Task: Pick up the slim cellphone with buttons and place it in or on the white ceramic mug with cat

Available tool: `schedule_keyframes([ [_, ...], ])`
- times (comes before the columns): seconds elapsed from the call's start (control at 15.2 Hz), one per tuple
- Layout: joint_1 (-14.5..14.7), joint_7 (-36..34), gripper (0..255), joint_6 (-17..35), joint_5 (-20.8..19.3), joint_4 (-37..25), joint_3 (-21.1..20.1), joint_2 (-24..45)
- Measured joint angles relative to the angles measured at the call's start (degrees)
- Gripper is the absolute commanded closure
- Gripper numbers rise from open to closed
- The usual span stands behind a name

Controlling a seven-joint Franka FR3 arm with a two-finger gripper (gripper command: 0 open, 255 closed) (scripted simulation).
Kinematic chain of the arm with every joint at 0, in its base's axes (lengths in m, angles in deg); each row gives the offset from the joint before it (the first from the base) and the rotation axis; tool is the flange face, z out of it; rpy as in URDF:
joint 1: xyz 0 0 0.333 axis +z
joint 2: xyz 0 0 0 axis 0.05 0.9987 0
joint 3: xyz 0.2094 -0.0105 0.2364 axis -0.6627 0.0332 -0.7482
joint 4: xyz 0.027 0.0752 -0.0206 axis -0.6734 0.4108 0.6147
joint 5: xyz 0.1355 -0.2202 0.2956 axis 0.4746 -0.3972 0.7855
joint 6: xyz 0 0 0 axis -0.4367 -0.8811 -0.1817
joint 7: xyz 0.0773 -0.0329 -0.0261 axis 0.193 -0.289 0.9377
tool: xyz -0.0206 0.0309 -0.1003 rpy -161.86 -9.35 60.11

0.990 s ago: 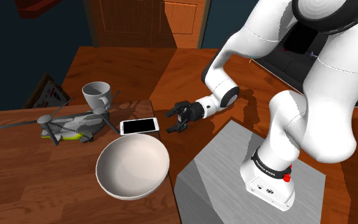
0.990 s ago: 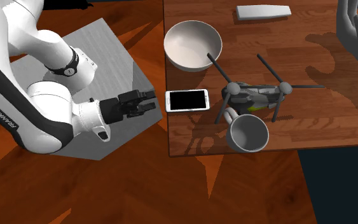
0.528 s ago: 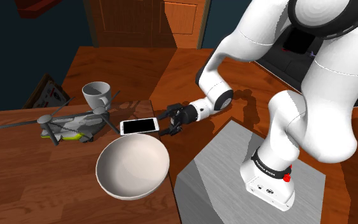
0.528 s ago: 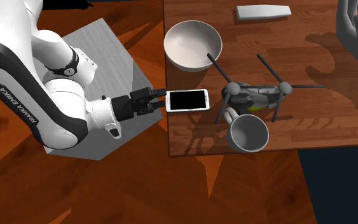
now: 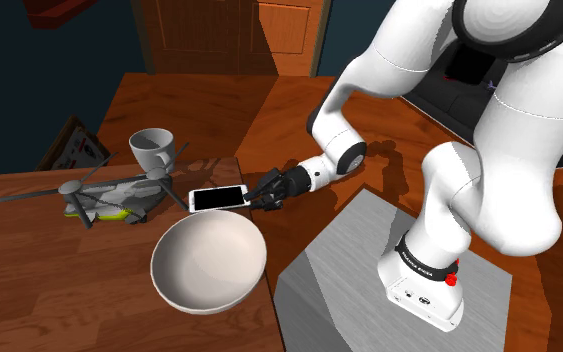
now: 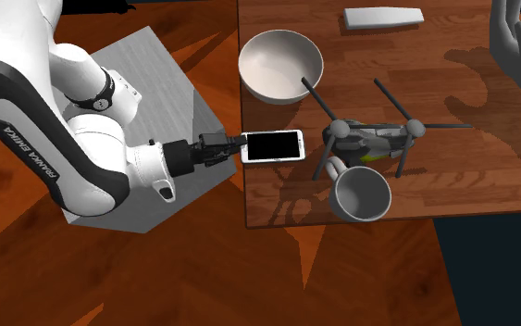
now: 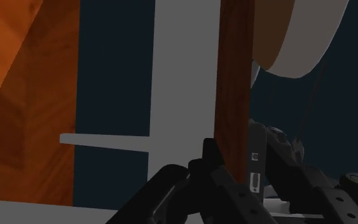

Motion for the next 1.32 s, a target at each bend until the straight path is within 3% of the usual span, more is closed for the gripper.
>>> schedule_keyframes([
  [0.59,-0.2,-0.1,255,0.7,-0.5,0.3,0.2,-0.7],
  [0.86,0.6,-1.9,255,10.6,-2.9,1.2,0.7,-7.6],
  [0.99,-0.1,-2.0,255,11.1,-3.8,1.6,1.2,-9.0],
  [1.12,0.0,-4.1,255,15.9,-6.0,1.6,1.3,-14.2],
  [1.32,-0.3,-6.1,255,16.1,-7.6,2.0,0.9,-20.5],
])
